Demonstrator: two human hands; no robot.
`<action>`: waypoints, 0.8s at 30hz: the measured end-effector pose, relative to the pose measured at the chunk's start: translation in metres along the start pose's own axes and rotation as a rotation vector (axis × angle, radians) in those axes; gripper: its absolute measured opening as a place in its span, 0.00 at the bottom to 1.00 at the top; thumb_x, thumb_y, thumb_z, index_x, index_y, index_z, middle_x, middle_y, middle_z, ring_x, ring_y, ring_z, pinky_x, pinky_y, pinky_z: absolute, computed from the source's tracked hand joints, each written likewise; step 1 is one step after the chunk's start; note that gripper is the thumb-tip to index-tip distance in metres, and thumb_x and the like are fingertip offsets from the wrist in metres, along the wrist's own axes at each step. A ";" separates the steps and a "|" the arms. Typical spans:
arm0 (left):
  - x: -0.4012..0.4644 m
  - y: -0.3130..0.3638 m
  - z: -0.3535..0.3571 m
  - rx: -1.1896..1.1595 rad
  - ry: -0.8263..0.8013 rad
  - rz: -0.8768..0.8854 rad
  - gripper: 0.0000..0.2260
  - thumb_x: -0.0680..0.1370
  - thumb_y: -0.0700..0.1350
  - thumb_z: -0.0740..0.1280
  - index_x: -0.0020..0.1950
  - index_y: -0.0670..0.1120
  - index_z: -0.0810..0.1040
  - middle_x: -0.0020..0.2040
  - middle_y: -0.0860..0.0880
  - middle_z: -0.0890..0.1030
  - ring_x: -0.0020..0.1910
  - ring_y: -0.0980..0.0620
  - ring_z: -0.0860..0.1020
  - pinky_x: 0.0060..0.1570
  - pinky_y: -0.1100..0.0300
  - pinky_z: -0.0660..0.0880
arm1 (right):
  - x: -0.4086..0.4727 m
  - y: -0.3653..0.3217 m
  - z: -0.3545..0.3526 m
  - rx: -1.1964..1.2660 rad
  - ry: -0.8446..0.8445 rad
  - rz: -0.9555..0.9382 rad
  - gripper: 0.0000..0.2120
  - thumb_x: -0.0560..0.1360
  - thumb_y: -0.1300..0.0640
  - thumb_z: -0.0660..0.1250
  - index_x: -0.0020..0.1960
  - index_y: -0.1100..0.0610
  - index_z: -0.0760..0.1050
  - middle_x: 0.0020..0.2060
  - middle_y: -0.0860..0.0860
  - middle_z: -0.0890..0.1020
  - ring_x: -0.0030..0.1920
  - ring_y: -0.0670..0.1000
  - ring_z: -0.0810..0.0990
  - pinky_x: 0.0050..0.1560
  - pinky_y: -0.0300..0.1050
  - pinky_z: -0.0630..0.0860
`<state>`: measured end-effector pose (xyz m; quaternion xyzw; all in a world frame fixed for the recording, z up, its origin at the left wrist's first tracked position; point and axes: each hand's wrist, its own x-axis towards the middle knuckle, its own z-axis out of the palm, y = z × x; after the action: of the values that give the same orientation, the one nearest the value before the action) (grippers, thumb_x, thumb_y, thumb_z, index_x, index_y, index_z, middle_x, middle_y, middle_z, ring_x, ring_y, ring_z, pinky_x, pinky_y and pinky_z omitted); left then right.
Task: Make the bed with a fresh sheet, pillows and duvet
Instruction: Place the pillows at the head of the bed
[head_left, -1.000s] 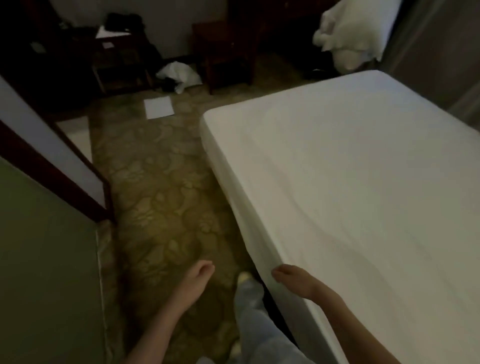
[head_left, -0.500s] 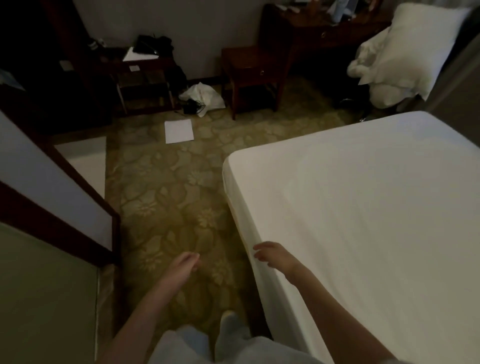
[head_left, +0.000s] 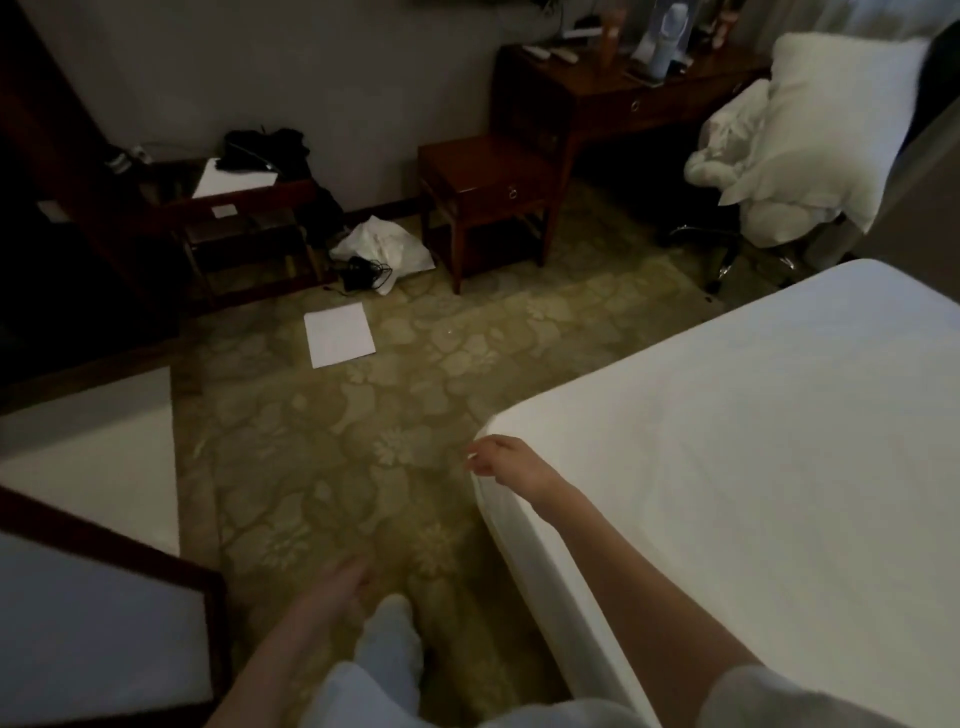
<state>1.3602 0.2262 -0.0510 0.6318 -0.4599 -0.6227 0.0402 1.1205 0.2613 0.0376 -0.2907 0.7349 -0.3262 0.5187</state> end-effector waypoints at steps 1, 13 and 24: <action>0.014 0.024 -0.008 0.009 -0.016 -0.003 0.12 0.82 0.42 0.59 0.61 0.37 0.75 0.57 0.38 0.77 0.51 0.43 0.76 0.44 0.57 0.75 | 0.013 -0.012 -0.001 0.023 0.019 0.017 0.13 0.82 0.54 0.55 0.55 0.57 0.76 0.51 0.52 0.80 0.49 0.48 0.78 0.40 0.33 0.70; 0.168 0.305 -0.006 0.219 -0.236 0.214 0.07 0.82 0.44 0.58 0.54 0.43 0.74 0.45 0.48 0.79 0.40 0.56 0.76 0.35 0.68 0.71 | 0.161 -0.039 -0.039 0.301 0.262 0.297 0.14 0.81 0.62 0.56 0.59 0.66 0.77 0.51 0.59 0.80 0.43 0.49 0.78 0.32 0.29 0.72; 0.327 0.524 0.076 0.366 -0.310 0.292 0.08 0.83 0.41 0.57 0.52 0.41 0.75 0.45 0.44 0.79 0.40 0.56 0.76 0.31 0.76 0.71 | 0.360 -0.115 -0.190 0.492 0.405 0.333 0.11 0.81 0.56 0.58 0.50 0.58 0.78 0.50 0.57 0.81 0.47 0.50 0.76 0.47 0.43 0.68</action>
<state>0.9540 -0.2412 0.0141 0.4529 -0.6514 -0.6061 -0.0559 0.8440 -0.0516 -0.0310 0.0371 0.7595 -0.4552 0.4632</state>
